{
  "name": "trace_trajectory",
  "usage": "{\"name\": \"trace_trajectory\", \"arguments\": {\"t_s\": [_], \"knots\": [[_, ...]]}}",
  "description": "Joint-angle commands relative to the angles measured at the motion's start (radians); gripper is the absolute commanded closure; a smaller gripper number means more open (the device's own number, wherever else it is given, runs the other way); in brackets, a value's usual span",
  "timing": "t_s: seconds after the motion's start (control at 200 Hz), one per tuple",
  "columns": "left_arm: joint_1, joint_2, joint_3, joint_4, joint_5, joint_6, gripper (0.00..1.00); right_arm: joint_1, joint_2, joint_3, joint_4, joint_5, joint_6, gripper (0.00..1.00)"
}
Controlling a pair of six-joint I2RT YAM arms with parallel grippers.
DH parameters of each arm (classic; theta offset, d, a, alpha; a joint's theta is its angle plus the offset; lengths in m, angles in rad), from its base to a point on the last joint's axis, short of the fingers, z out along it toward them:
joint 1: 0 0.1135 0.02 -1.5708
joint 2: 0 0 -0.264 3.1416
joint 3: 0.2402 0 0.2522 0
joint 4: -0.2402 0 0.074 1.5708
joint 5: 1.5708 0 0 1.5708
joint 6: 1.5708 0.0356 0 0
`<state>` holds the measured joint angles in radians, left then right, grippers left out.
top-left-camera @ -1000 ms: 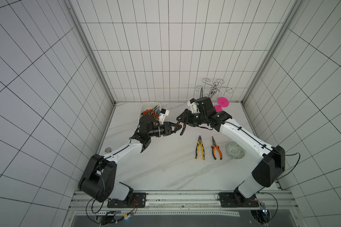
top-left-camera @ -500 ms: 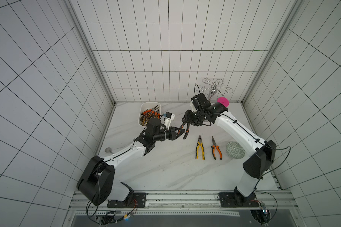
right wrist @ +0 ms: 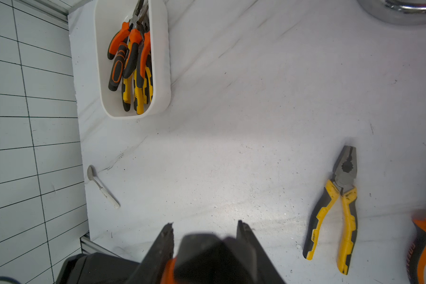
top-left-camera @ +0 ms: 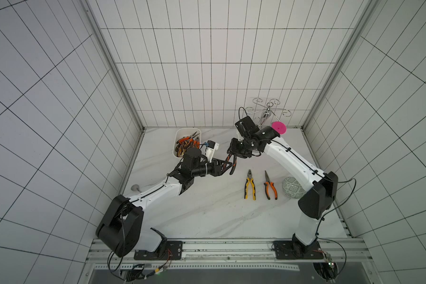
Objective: Take the pliers out of the storage box
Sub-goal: Pick up the pliers from the storage box, then place the pliers at the center of the board.
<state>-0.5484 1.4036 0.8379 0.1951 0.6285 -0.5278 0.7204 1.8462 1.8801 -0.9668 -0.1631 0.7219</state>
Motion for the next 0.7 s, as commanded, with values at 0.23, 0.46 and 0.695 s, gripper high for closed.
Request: {"name": "trace_trajectory", "arguments": {"t_s": [0.23, 0.46, 0.695], "knots": [[0.060, -0.180, -0.100, -0.160, 0.033, 0.164, 0.12, -0.013, 0.028, -0.013, -0.003, 0.024, -0.080, 0.94], [0.073, -0.401, -0.173, -0.375, -0.133, 0.339, 0.01, -0.013, 0.107, -0.077, 0.011, -0.019, -0.149, 0.92], [0.076, -0.545, -0.210, -0.390, -0.219, 0.384, 0.01, -0.015, 0.204, -0.143, 0.046, 0.000, -0.152, 0.92]]}}
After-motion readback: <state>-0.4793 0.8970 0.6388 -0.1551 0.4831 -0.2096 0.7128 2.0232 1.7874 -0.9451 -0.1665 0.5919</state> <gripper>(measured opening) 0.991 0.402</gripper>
